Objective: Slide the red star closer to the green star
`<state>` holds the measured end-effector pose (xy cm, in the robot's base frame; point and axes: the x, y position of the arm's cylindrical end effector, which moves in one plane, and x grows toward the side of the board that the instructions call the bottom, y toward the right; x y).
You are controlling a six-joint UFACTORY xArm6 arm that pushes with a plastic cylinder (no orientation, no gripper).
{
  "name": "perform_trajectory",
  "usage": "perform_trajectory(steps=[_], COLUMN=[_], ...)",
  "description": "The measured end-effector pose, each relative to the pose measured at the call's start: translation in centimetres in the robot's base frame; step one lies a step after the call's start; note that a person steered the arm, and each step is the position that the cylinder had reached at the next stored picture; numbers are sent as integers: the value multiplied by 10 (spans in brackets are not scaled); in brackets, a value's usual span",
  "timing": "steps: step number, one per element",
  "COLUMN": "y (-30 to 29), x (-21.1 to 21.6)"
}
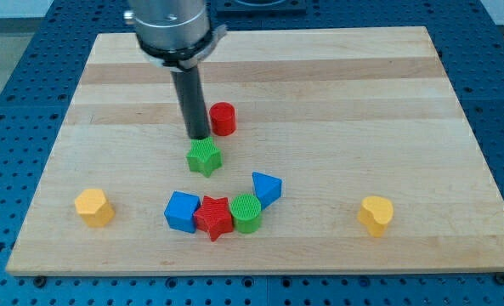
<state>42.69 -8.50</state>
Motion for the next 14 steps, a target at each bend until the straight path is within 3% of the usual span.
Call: perform_trajectory(steps=[1, 3, 4, 7, 9, 10, 12, 14], y=[5, -121, -133, -85, -82, -46, 15, 1], x=[-2, -5, 30, 97, 169, 192, 176, 118])
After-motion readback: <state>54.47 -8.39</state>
